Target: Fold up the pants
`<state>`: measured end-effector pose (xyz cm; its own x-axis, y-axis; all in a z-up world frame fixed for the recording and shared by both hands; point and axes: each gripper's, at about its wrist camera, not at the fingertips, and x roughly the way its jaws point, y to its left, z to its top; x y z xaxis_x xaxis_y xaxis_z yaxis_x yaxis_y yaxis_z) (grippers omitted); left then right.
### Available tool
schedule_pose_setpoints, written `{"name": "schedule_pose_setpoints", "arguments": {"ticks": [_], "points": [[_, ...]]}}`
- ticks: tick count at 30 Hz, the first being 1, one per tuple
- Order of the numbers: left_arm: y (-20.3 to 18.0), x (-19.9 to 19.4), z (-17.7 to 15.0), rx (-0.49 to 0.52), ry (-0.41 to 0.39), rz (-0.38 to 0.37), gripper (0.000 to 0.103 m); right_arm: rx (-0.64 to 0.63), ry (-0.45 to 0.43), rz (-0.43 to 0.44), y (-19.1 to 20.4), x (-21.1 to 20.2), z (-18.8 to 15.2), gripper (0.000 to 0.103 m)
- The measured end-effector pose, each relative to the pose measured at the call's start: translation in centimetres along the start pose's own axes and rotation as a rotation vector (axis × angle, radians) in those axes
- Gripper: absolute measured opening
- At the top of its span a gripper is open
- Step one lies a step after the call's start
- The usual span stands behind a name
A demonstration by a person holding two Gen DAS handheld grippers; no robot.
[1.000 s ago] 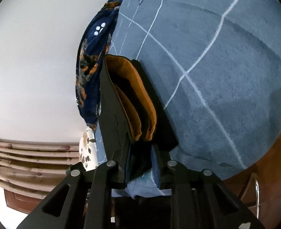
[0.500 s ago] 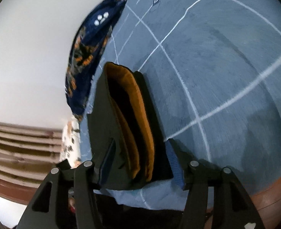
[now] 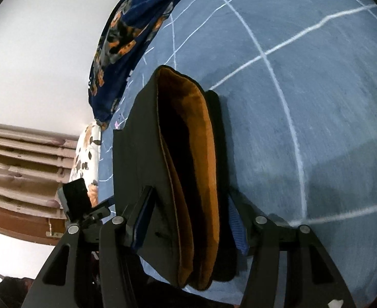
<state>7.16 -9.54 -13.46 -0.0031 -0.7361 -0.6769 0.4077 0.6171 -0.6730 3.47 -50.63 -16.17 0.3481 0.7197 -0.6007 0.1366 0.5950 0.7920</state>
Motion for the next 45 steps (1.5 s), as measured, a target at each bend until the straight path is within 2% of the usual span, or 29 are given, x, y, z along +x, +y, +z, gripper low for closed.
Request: {"name": "schedule_pose_setpoints", "arguments": {"ticks": [3, 6, 10, 12, 16, 19, 25, 26, 28, 33, 36, 40, 43, 45], "points": [[0.4, 0.2, 0.7, -0.015, 0.018, -0.046, 0.085, -0.014, 0.019, 0.006, 0.2, 0.3, 0.4, 0.054], [0.2, 0.5, 1.3, 0.014, 0.036, -0.031, 0.085, -0.047, 0.042, 0.005, 0.7, 0.7, 0.6, 0.054], [-1.2, 1.3, 2.3, 0.084, 0.047, 0.066, 0.085, -0.124, 0.073, -0.011, 2.0, 1.9, 0.6, 0.052], [-2.4, 2.1, 2.6, 0.152, 0.046, 0.149, 0.085, -0.134, 0.079, -0.019, 2.0, 2.2, 0.7, 0.050], [-4.1, 3.1, 1.8, 0.268, 0.040, 0.285, 0.085, -0.065, 0.073, 0.021, 0.8, 1.8, 1.1, 0.048], [-4.4, 3.2, 1.5, 0.307, 0.032, 0.333, 0.084, -0.057, 0.075, 0.033, 0.7, 2.0, 1.3, 0.050], [-4.5, 3.5, 1.4, 0.325, 0.028, 0.378, 0.082, -0.018, 0.052, 0.049, 0.6, 1.9, 1.4, 0.053], [-4.6, 3.6, 1.4, 0.326, 0.026, 0.383, 0.082, -0.016, 0.047, 0.045, 0.7, 1.9, 1.3, 0.052], [-4.9, 4.0, 1.5, 0.332, 0.023, 0.394, 0.082, -0.031, 0.038, 0.015, 1.0, 2.0, 1.1, 0.041], [-5.3, 4.4, 1.8, 0.346, 0.015, 0.424, 0.079, -0.029, 0.018, -0.003, 1.1, 2.2, 0.8, 0.035], [-5.2, 4.3, 1.9, 0.344, 0.008, 0.429, 0.073, -0.014, 0.007, 0.013, 1.0, 2.3, 0.6, 0.033], [-5.1, 4.0, 2.1, 0.340, -0.006, 0.430, 0.060, 0.006, -0.007, 0.046, 0.8, 2.1, 0.3, 0.032], [-4.9, 3.8, 2.4, 0.335, 0.000, 0.421, 0.059, 0.023, -0.017, 0.080, 0.6, 2.1, 0.0, 0.031], [-5.0, 3.9, 2.5, 0.336, 0.005, 0.422, 0.059, 0.012, -0.017, 0.069, 0.5, 2.1, 0.0, 0.031]]}}
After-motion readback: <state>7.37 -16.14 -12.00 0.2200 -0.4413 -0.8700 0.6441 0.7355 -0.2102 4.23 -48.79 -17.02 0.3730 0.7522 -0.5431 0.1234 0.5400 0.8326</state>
